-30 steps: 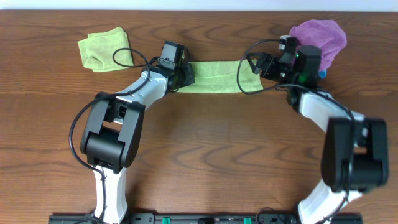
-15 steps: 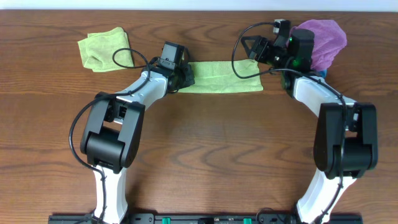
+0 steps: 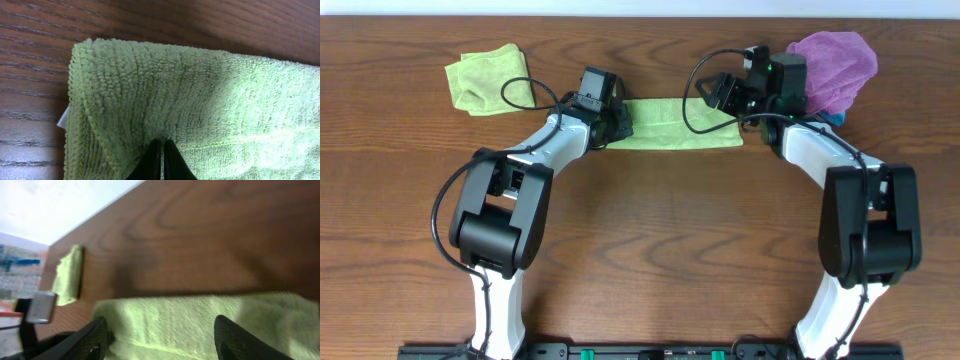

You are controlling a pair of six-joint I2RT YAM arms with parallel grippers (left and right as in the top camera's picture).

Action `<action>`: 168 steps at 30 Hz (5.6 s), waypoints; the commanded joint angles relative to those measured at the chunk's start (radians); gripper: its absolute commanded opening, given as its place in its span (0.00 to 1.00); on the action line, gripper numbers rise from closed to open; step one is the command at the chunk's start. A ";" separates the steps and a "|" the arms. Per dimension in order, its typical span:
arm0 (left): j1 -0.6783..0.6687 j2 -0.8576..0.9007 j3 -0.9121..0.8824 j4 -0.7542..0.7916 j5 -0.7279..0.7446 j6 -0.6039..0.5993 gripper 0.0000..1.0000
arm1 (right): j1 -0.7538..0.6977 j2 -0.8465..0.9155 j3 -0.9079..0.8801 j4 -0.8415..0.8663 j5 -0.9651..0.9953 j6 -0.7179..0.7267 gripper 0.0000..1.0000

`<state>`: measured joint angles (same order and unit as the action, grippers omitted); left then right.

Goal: Fold the cloth

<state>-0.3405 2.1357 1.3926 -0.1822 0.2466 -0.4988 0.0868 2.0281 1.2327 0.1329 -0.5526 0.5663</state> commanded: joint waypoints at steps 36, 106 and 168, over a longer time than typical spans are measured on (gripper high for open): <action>0.013 0.013 0.012 -0.047 -0.018 -0.002 0.06 | -0.031 0.003 0.011 -0.300 0.238 -0.209 0.71; 0.021 0.013 0.012 -0.065 -0.018 -0.003 0.06 | 0.035 0.171 -0.045 -0.079 0.198 -0.021 0.65; 0.029 0.013 0.012 -0.079 -0.039 -0.023 0.06 | -0.064 0.131 0.266 -0.209 0.007 -0.240 0.74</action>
<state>-0.3237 2.1357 1.3991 -0.2474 0.2394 -0.5205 0.0170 2.1456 1.4769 -0.0685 -0.5087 0.3744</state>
